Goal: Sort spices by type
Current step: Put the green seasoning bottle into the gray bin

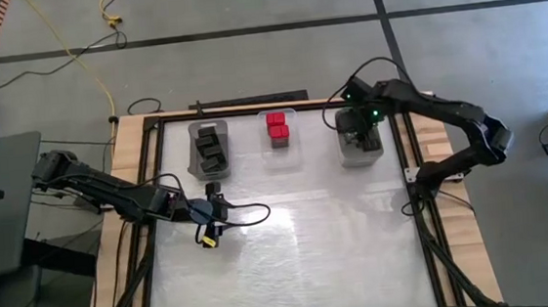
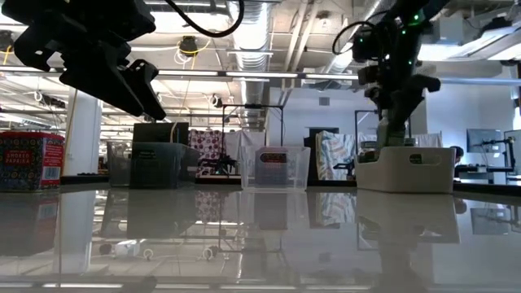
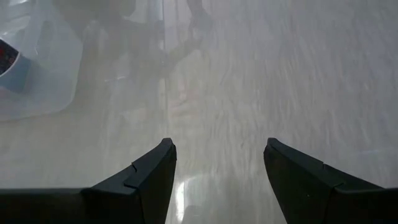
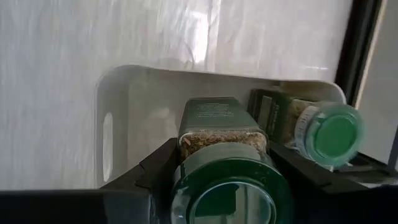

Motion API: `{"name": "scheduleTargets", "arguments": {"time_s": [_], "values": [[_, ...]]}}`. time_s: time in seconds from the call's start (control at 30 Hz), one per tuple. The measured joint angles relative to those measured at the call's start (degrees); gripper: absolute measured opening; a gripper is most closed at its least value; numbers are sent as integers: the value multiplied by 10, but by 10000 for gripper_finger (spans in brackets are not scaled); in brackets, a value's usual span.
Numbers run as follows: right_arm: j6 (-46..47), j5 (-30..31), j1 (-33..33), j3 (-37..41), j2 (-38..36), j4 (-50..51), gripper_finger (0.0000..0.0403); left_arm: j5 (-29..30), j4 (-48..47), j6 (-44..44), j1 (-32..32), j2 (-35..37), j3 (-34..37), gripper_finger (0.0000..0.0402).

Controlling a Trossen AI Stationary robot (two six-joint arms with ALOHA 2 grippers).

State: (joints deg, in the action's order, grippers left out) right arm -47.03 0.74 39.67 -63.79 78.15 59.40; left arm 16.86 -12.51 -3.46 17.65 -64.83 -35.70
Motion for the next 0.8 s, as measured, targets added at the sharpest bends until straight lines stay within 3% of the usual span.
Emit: {"name": "scheduleTargets", "arguments": {"time_s": [0.3, 0.57, 0.8], "values": [[-10, -25, 25, 43, 20, -44, 225, 0, 0, 0, 0, 0, 0, 233], [-10, -26, 28, 42, 93, -74, 225, 0, 0, 0, -1, 0, 0, 233], [-10, -26, 33, 35, 96, -89, 225, 1, 0, 14, -1, 0, 0, 233]]}}
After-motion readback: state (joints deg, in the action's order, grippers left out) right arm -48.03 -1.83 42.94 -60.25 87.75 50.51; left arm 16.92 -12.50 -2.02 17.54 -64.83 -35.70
